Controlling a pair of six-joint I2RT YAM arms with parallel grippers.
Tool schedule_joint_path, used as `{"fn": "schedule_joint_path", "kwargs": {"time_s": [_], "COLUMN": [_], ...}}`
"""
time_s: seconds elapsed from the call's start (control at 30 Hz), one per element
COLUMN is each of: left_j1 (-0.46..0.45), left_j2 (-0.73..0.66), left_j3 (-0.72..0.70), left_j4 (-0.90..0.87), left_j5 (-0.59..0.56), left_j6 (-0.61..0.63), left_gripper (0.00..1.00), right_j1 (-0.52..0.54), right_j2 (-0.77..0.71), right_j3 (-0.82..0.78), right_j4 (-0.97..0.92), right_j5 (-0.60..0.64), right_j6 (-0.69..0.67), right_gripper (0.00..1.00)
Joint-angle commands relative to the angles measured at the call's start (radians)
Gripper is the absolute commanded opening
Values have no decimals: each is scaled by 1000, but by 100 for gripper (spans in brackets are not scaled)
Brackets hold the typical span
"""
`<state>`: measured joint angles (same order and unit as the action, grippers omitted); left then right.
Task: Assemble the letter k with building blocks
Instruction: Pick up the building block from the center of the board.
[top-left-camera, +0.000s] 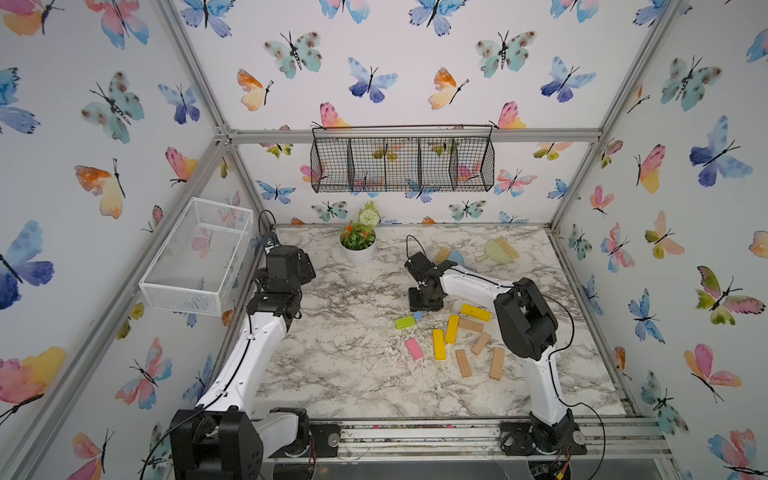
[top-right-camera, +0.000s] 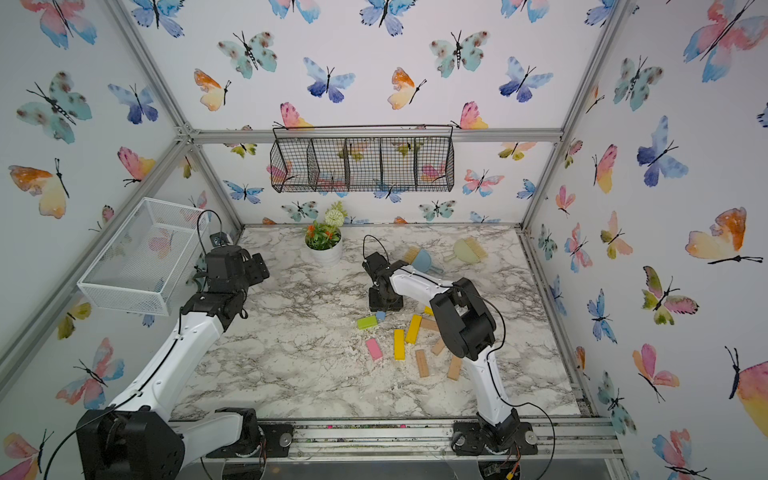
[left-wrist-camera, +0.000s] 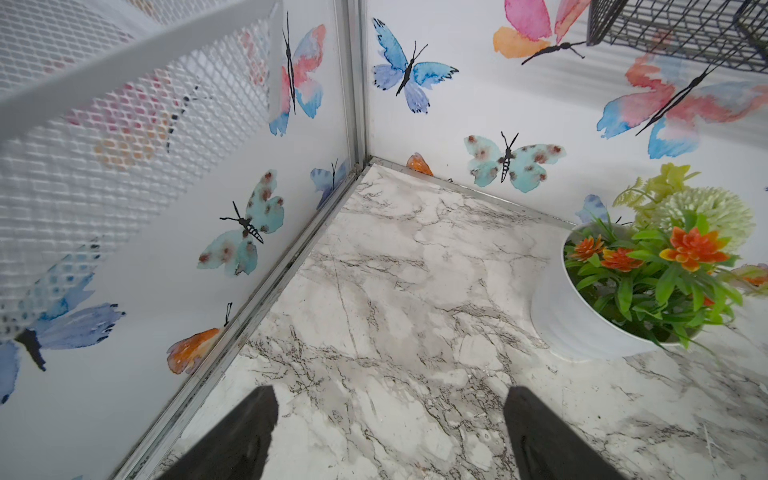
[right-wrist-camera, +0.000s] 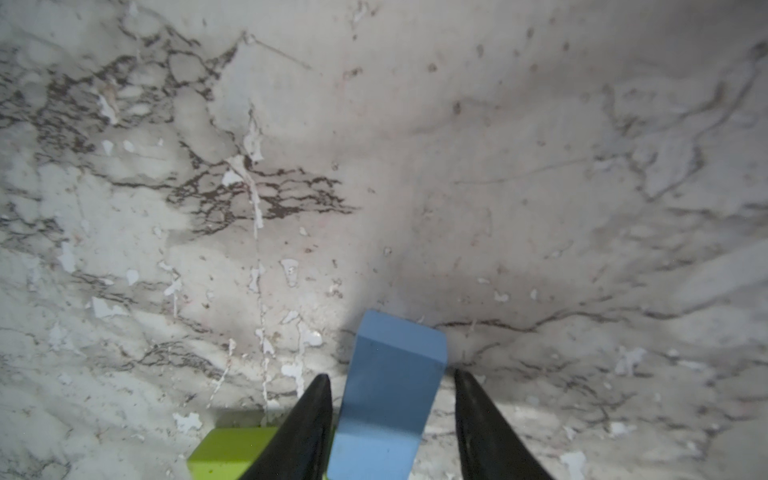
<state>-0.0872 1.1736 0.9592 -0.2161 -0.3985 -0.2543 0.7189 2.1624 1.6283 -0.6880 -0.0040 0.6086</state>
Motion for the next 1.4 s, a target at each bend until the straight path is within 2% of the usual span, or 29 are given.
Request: {"fn": "schedule_joint_path", "kwargs": {"time_s": [0.0, 0.43, 0.6, 0.8, 0.9, 0.93, 1.0, 1.07, 1.2, 1.37], "left_j1": [-1, -1, 0, -1, -1, -1, -1, -1, -1, -1], "left_j2": [-35, 26, 25, 12, 1, -3, -3, 2, 0, -8], "left_j3": [8, 32, 40, 40, 38, 36, 31, 29, 29, 24], "left_j4": [-14, -23, -26, -30, -31, -28, -22, -22, -20, -16], "left_j5": [6, 81, 72, 73, 94, 102, 120, 125, 155, 159], "left_j6": [-12, -48, -64, -94, -94, -95, -94, -97, -90, -89], "left_gripper": [98, 98, 100, 85, 83, 83, 83, 83, 83, 83], "right_j1": [6, 42, 44, 44, 45, 45, 45, 45, 45, 45], "right_j2": [33, 79, 93, 88, 78, 70, 56, 43, 25, -16], "right_j3": [17, 61, 58, 58, 56, 50, 47, 45, 40, 6], "right_j4": [-54, -99, -94, -94, -85, -74, -60, -46, -19, 83], "right_j5": [-2, -16, -12, 1, 10, 13, 25, 44, 92, 64], "right_j6": [-10, -33, -29, -24, -18, -15, -5, 3, 51, 145], "right_gripper": [48, 47, 39, 33, 29, 28, 17, 14, 2, 1]}}
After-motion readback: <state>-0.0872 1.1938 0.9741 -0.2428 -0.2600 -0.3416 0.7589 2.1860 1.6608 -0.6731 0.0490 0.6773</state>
